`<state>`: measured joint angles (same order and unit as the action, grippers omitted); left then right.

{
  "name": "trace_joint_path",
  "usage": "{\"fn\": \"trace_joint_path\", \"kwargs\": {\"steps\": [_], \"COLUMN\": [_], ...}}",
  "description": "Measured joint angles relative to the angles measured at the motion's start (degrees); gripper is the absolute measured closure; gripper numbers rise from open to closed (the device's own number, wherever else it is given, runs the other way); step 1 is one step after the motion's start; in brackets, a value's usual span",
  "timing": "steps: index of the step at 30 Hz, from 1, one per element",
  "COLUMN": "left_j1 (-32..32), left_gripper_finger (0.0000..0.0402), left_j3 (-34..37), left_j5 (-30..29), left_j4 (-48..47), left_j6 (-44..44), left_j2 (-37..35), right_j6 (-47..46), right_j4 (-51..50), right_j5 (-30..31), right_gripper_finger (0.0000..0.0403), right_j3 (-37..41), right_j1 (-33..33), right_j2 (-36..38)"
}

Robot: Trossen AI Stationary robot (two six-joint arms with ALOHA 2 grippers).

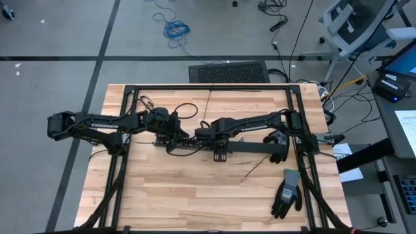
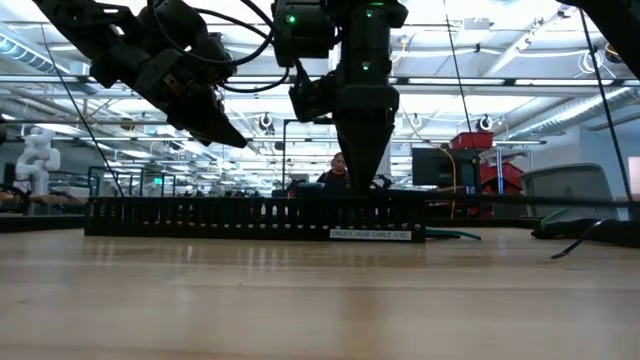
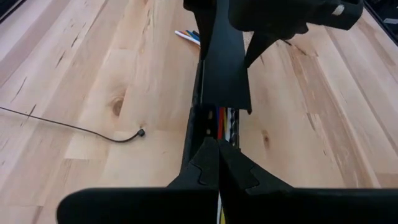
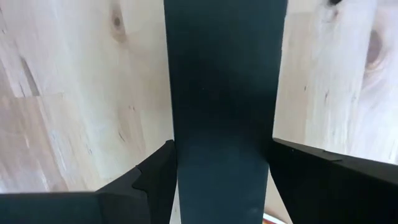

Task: Ziptie cables
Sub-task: Close the black cable duct cover

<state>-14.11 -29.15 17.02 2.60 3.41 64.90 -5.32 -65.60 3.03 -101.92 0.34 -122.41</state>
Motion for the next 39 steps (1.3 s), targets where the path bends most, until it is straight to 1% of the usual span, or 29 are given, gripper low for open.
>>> {"fn": "trace_joint_path", "kwargs": {"steps": [20,25,31,39], "left_j1": [0.0,0.0,0.0,0.0], "left_gripper_finger": [0.0401,0.0401,0.0401,0.0401], "left_j3": [0.0,0.0,0.0,0.0], "left_j5": [-0.6,-0.6,-0.6,-0.8], "left_j4": [-0.1,0.0,-0.1,0.0], "left_j6": [0.3,0.3,0.4,0.4], "left_j2": [0.0,0.0,0.0,0.0], "right_j6": [-1.5,-1.6,-1.5,-2.4], "right_j4": [0.8,1.3,1.1,0.7], "right_j5": [0.1,-0.6,-2.9,-3.0], "right_gripper_finger": [0.0202,0.0202,0.0202,0.0202], "right_j3": [0.4,1.4,1.7,1.2], "right_j1": [-1.4,-1.5,-1.5,-1.8], "right_j2": [0.5,0.5,0.5,1.0]}}
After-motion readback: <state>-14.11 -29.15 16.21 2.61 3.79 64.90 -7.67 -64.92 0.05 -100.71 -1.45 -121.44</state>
